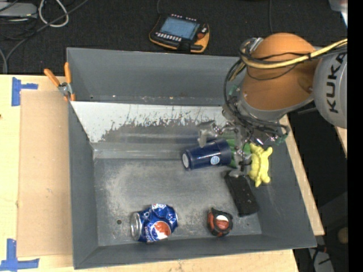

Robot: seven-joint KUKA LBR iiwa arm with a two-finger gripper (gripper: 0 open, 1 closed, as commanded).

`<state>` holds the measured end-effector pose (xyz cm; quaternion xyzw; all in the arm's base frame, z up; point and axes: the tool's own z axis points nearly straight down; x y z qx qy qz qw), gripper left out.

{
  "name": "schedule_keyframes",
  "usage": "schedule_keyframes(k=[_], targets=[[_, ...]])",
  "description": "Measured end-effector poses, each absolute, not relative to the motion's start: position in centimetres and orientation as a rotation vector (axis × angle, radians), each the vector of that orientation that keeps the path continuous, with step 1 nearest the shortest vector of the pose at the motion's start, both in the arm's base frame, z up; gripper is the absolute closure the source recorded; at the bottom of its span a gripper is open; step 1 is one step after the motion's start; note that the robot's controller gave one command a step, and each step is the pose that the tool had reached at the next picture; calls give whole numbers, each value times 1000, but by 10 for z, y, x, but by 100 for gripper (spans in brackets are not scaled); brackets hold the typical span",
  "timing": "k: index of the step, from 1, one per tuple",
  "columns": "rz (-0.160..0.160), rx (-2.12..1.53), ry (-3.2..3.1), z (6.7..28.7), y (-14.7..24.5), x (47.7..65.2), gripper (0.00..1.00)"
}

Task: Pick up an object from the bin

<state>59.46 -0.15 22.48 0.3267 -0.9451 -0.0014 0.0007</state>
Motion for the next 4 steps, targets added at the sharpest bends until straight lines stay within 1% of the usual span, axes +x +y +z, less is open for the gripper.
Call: schedule_keyframes(k=[1, 2, 3, 4], targets=[[-21, 1648, -2663, 212, 5, 587, 0], [-13, 1478, -2766, 214, -13, 569, 0], [-21, 1322, -2834, 244, -13, 566, 0], [-25, 1519, -2736, 284, -22, 551, 0]])
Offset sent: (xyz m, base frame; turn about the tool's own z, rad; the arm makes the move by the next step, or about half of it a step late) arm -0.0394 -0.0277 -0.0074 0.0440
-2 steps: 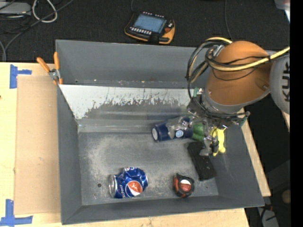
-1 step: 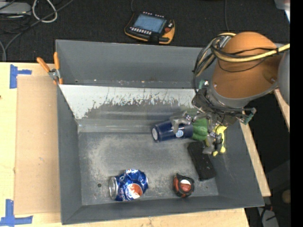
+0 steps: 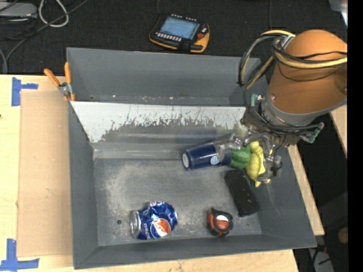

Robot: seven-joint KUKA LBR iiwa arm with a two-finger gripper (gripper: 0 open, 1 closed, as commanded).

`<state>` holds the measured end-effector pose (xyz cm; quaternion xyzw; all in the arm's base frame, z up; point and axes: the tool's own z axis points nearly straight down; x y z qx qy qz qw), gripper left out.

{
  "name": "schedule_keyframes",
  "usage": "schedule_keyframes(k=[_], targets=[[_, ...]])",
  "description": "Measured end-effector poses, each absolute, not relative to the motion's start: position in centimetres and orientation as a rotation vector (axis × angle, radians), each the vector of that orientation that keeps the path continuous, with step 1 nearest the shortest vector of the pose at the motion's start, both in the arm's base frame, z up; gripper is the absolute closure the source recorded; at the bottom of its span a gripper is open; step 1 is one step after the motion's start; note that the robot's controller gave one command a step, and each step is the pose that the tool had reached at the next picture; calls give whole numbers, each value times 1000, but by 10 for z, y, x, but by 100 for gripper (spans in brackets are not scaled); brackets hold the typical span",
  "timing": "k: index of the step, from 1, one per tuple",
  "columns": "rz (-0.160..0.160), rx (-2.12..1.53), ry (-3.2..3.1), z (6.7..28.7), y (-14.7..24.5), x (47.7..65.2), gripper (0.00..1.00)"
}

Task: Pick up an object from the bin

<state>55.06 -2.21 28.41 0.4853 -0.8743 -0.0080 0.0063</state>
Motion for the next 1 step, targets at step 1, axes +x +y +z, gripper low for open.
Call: schedule_keyframes(k=[1], targets=[[-19, 1145, -2917, 241, 7, 551, 0]])
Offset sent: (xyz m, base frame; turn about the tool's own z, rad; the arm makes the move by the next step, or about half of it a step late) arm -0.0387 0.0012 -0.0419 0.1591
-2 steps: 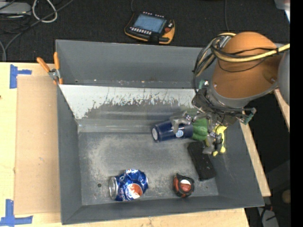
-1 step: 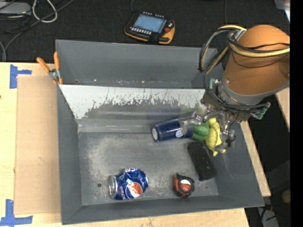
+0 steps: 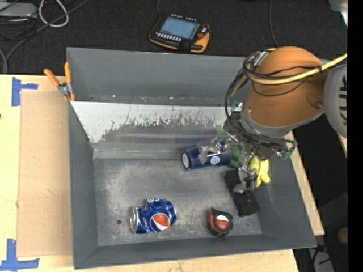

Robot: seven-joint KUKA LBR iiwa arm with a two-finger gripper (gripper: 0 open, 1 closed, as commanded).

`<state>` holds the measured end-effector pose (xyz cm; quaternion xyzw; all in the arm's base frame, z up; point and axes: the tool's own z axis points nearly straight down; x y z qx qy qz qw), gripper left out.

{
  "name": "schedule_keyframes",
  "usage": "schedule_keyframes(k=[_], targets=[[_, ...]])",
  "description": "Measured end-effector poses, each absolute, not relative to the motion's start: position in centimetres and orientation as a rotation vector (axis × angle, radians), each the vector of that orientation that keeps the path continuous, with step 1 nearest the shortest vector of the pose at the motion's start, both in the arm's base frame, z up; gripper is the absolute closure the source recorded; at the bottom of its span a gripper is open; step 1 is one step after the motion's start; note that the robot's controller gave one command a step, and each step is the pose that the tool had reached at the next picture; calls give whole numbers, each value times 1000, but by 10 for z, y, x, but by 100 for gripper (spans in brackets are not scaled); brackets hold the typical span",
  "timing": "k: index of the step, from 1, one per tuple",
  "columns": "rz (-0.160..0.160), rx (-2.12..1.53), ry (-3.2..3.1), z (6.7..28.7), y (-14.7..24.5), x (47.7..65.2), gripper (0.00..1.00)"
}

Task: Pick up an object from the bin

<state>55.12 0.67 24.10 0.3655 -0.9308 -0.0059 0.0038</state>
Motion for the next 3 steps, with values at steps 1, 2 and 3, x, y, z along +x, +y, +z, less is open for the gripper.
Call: schedule_keyframes(k=[1, 2, 3], targets=[[-26, 1290, -2847, 241, -22, 512, 0], [-24, 1039, -2958, 223, 7, 589, 0], [-26, 1020, -2954, 211, 20, 502, 100]])
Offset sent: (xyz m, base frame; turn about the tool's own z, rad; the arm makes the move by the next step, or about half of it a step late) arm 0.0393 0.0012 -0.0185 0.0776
